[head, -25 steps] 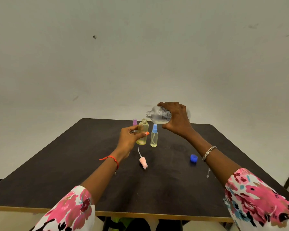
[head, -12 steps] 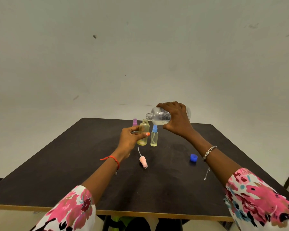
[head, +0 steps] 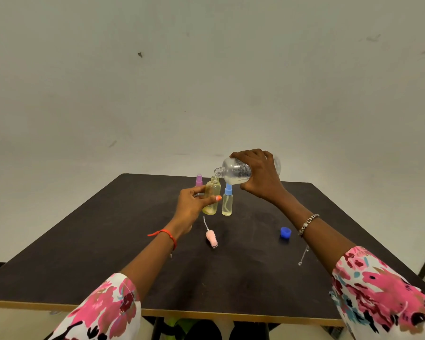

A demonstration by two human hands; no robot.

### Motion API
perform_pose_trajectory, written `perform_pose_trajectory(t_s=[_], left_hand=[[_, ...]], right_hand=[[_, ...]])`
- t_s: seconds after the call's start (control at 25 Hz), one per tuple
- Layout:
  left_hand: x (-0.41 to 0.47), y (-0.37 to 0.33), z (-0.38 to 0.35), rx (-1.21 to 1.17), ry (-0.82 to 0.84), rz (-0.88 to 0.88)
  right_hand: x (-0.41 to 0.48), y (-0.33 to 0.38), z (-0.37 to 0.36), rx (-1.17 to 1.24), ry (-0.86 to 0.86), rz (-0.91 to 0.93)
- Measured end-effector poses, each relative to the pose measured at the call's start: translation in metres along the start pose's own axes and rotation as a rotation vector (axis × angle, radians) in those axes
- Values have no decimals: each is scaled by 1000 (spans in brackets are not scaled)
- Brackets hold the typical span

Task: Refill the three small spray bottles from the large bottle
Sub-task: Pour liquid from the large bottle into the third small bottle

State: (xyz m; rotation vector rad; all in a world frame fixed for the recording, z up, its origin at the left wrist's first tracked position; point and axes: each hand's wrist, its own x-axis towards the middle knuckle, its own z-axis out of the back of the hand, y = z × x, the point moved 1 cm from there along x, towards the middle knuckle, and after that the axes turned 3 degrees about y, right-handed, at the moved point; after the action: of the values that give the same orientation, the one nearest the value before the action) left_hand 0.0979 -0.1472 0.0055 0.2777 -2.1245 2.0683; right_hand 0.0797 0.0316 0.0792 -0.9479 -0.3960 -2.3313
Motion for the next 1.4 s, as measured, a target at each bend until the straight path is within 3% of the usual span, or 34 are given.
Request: perform_pose_trajectory(t_s=[1.4], left_hand=[[-7,2,-1,-39,9,22]], right_hand=[[-2,-1,-4,-7,-5,20]])
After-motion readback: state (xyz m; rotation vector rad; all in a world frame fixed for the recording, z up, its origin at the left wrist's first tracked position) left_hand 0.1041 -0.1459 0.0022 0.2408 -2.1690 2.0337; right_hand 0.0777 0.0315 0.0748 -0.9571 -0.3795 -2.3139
